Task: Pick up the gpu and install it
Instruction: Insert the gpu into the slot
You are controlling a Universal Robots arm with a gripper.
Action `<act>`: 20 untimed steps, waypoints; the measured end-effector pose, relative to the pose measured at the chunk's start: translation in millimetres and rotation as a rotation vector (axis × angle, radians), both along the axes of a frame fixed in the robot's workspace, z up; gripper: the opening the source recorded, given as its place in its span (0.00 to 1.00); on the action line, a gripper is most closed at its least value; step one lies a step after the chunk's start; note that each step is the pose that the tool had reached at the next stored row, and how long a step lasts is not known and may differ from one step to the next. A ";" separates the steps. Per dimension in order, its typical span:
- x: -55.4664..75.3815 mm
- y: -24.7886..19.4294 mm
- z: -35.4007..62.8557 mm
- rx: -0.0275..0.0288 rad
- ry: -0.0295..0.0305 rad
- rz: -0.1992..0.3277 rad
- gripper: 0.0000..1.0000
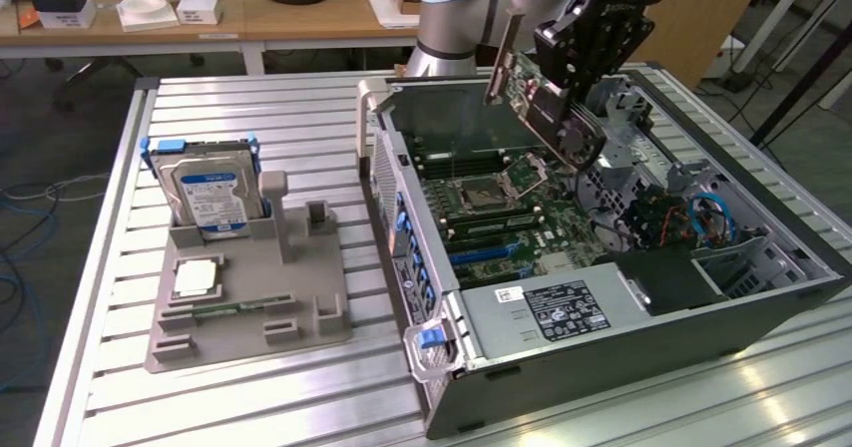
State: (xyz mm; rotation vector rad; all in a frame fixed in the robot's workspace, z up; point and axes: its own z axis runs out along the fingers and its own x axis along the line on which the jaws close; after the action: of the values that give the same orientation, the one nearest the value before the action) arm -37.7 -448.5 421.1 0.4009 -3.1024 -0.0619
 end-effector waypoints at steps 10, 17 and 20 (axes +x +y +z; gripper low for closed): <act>0.0 0.0 -0.1 0.0000 0.0000 0.045 0.26; 0.0 0.0 -0.2 0.0000 0.0000 0.082 0.26; 0.0 0.0 -0.1 0.0000 0.0000 0.099 0.26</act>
State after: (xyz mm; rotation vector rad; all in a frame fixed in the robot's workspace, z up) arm -37.7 -448.5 421.0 0.5529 -3.0770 -0.0607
